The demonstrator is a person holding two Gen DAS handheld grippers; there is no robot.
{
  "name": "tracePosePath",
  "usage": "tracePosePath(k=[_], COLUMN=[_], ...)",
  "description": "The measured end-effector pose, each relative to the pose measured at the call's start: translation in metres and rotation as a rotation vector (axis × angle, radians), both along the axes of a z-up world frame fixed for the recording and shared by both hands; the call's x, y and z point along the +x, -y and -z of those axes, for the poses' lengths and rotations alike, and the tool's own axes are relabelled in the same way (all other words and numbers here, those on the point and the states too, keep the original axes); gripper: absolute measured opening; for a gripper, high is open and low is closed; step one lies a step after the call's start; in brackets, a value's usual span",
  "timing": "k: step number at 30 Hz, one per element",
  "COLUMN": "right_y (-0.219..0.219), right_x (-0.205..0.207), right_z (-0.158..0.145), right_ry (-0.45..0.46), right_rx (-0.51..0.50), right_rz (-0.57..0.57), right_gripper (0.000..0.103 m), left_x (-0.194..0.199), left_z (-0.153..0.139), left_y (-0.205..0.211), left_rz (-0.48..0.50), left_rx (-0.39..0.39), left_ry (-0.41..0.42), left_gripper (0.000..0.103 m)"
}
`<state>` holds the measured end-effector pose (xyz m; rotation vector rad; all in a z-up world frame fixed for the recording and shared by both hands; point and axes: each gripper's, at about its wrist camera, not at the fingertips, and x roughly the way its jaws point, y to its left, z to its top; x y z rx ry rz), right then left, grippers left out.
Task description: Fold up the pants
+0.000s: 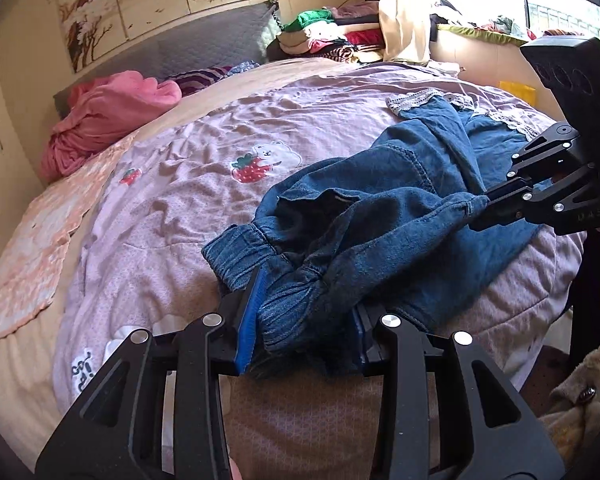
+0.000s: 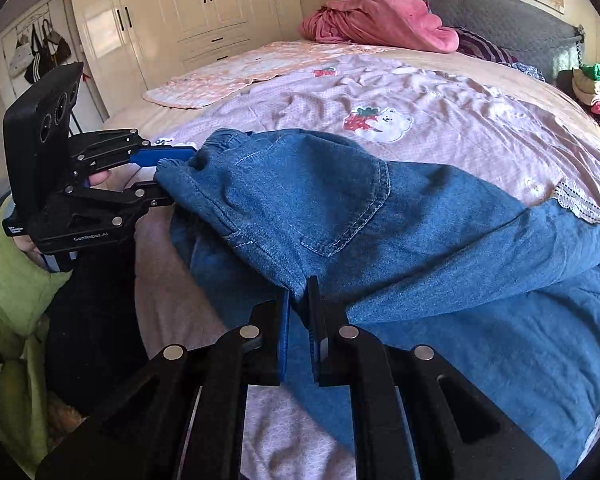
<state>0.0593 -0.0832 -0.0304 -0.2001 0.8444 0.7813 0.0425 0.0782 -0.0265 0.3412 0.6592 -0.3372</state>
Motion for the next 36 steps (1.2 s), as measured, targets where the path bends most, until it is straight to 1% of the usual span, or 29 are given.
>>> tracePosePath(k=[4, 5, 8, 12, 13, 15, 17, 19, 22, 25, 26, 28, 29, 30, 32, 33, 36], right_y=[-0.008, -0.009, -0.013, -0.014, -0.013, -0.012, -0.012, -0.011, -0.008, -0.009, -0.009, -0.011, -0.012, -0.013, -0.012, -0.01, 0.001], right_x=[-0.009, -0.01, -0.008, -0.013, -0.013, -0.012, -0.015, -0.014, -0.013, -0.014, -0.015, -0.015, -0.016, -0.015, -0.016, -0.017, -0.024], right_z=[-0.004, -0.002, 0.011, 0.022, 0.023, 0.025, 0.025, 0.025, 0.025, 0.025, 0.025, 0.024, 0.024, 0.024, 0.022, 0.02, 0.011], right_ry=[0.028, 0.025, -0.026, -0.057, -0.063, -0.074, -0.071, -0.07, -0.084, -0.082, -0.086, -0.09, -0.091, -0.094, -0.105, -0.109, -0.108], right_rx=[-0.007, -0.012, -0.026, -0.013, -0.007, 0.002, 0.002, 0.004, 0.023, 0.029, 0.034, 0.041, 0.046, 0.048, 0.059, 0.065, 0.086], right_rz=[-0.026, -0.029, -0.025, -0.026, -0.021, -0.018, -0.02, -0.018, -0.016, -0.024, -0.025, -0.027, -0.032, -0.034, -0.034, -0.031, -0.019], right_gripper=[0.008, 0.008, 0.01, 0.011, 0.011, 0.011, 0.011, 0.012, 0.016, 0.02, 0.022, 0.024, 0.026, 0.028, 0.029, 0.029, 0.029], left_x=[-0.005, -0.004, 0.003, -0.002, -0.002, -0.002, -0.004, -0.007, -0.019, -0.031, -0.033, -0.032, -0.028, -0.021, -0.006, 0.002, 0.018], left_z=[-0.006, -0.004, 0.01, 0.011, 0.011, 0.015, 0.019, 0.018, 0.01, -0.01, -0.02, -0.034, -0.04, -0.043, -0.042, -0.036, -0.014], left_y=[-0.004, -0.005, -0.009, -0.009, -0.011, -0.016, -0.021, -0.029, -0.041, -0.051, -0.051, -0.044, -0.038, -0.03, -0.016, -0.006, 0.018], left_rz=[-0.028, -0.032, -0.036, -0.032, -0.03, -0.038, -0.054, -0.065, -0.091, -0.114, -0.121, -0.102, -0.085, -0.064, -0.008, -0.004, -0.005], left_rx=[0.013, 0.025, 0.016, 0.017, 0.007, -0.009, -0.033, -0.077, -0.11, -0.164, -0.181, -0.215, -0.241, -0.278, -0.353, -0.358, -0.299], left_ry=[0.041, 0.037, -0.039, -0.047, -0.06, -0.096, -0.128, -0.156, -0.16, -0.129, -0.107, -0.077, -0.074, -0.082, -0.118, -0.144, -0.207], left_gripper=[0.031, 0.033, 0.034, 0.035, 0.035, 0.042, 0.043, 0.043, 0.043, 0.043, 0.043, 0.043, 0.043, 0.044, 0.046, 0.046, 0.046])
